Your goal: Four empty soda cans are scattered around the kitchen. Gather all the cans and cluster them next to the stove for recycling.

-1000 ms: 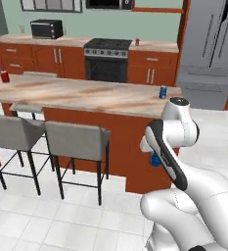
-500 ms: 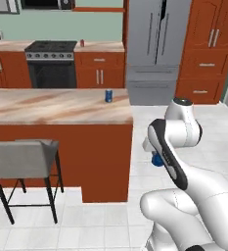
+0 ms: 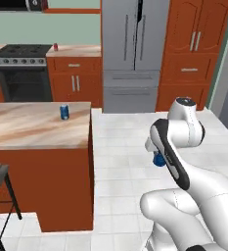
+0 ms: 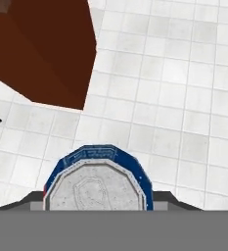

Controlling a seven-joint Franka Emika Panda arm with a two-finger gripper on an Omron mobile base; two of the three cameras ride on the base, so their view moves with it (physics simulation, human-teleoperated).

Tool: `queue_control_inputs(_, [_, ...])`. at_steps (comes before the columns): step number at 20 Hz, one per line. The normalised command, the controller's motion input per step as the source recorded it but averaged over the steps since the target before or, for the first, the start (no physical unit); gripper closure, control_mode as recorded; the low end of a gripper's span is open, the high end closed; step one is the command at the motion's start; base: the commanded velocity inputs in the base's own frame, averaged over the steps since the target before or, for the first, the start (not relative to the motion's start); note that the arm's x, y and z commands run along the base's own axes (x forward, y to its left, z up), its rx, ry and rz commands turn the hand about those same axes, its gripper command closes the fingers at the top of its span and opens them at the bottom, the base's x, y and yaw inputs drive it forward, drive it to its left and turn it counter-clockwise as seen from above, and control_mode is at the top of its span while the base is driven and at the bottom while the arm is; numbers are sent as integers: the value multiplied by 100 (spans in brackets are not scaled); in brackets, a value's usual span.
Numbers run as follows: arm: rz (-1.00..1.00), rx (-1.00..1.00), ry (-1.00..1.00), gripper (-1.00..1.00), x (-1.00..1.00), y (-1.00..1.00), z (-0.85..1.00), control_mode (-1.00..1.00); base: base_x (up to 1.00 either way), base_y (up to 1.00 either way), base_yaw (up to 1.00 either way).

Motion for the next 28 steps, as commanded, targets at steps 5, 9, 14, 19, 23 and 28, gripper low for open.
queue_control_inputs(5, [0,0,0,100,0,0,0,100,95,-93,0])
queue_control_inputs(9, [0,0,0,100,0,0,0,100,100,-77,0])
queue_control_inputs(14, [0,0,0,100,0,0,0,100,100,-67,0])
queue_control_inputs(19, [0,0,0,100,0,0,0,100,100,-66,0])
queue_control_inputs(23, [0,0,0,100,0,0,0,100,100,-62,0])
queue_control_inputs(28, [0,0,0,100,0,0,0,100,100,-35,0])
